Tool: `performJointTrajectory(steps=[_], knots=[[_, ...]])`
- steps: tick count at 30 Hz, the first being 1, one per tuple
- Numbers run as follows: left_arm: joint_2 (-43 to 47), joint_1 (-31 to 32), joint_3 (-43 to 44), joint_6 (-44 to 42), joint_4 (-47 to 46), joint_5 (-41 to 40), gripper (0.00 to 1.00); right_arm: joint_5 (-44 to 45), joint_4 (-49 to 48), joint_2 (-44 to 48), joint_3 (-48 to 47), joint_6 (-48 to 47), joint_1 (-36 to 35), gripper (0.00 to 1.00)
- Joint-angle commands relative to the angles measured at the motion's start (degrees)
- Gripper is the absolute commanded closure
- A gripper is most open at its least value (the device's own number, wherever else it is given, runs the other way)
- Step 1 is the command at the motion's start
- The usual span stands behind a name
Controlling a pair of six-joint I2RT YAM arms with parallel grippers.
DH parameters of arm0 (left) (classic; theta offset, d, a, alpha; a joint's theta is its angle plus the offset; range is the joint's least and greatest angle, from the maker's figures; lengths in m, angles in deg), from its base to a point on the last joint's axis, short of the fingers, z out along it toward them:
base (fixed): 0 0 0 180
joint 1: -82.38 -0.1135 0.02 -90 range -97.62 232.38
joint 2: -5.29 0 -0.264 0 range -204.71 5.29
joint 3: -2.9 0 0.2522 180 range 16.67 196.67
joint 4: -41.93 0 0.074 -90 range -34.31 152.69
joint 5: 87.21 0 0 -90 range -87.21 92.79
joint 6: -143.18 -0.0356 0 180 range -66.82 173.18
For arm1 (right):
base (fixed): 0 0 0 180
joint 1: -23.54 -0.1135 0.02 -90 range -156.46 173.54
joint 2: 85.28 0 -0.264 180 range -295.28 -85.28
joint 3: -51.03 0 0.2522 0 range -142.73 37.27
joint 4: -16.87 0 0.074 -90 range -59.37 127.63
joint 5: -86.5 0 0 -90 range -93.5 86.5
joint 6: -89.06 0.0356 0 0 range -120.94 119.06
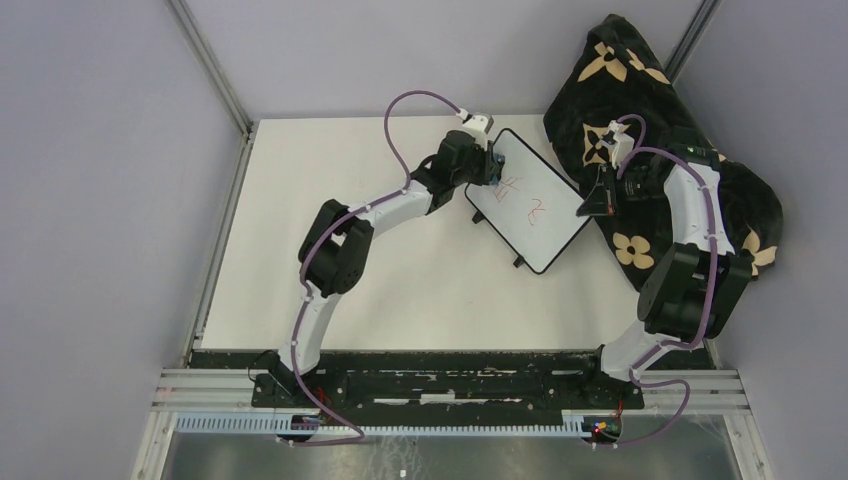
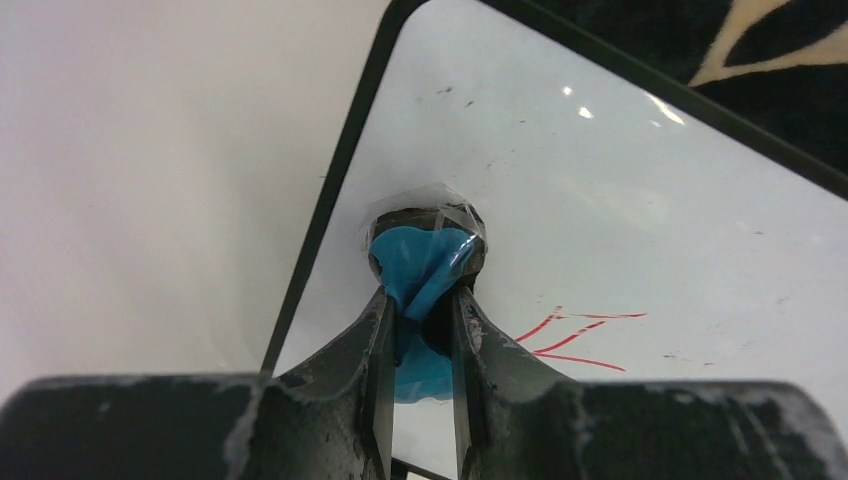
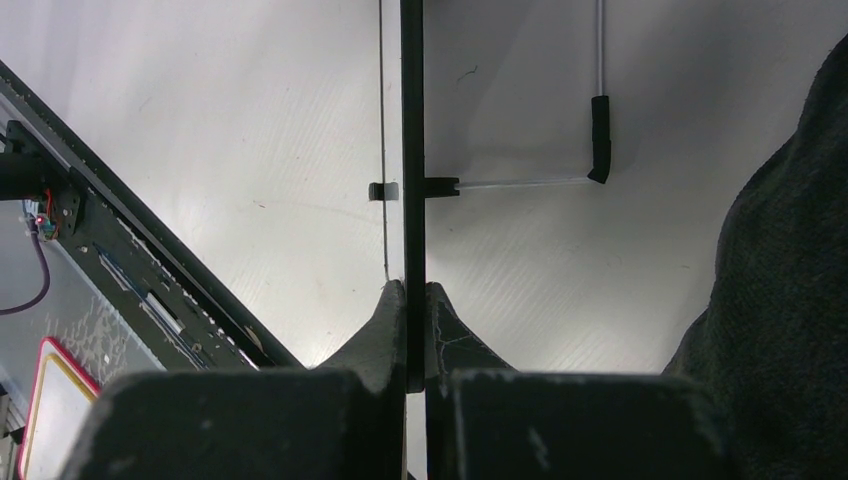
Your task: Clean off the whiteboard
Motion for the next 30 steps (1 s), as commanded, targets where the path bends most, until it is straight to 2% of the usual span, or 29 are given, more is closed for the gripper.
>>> performJointTrajectory(steps=[1, 15, 30], knots=[[-1.8, -0.9, -0.6, 0.3, 0.7, -0.8, 0.97, 0.1, 1.1, 1.4, -0.5, -2.7, -0.3, 0.99], [-3.1, 7.8, 3.6, 2.4, -0.9, 1.5, 0.97, -0.5, 2.0, 1.5, -0.5, -3.8, -0.3, 1.00], [1.0, 12.8, 0.6, 2.9, -3.8, 2.4, 0.97, -0.8, 2.6, 0.9, -0.7, -4.1, -0.2, 1.00]])
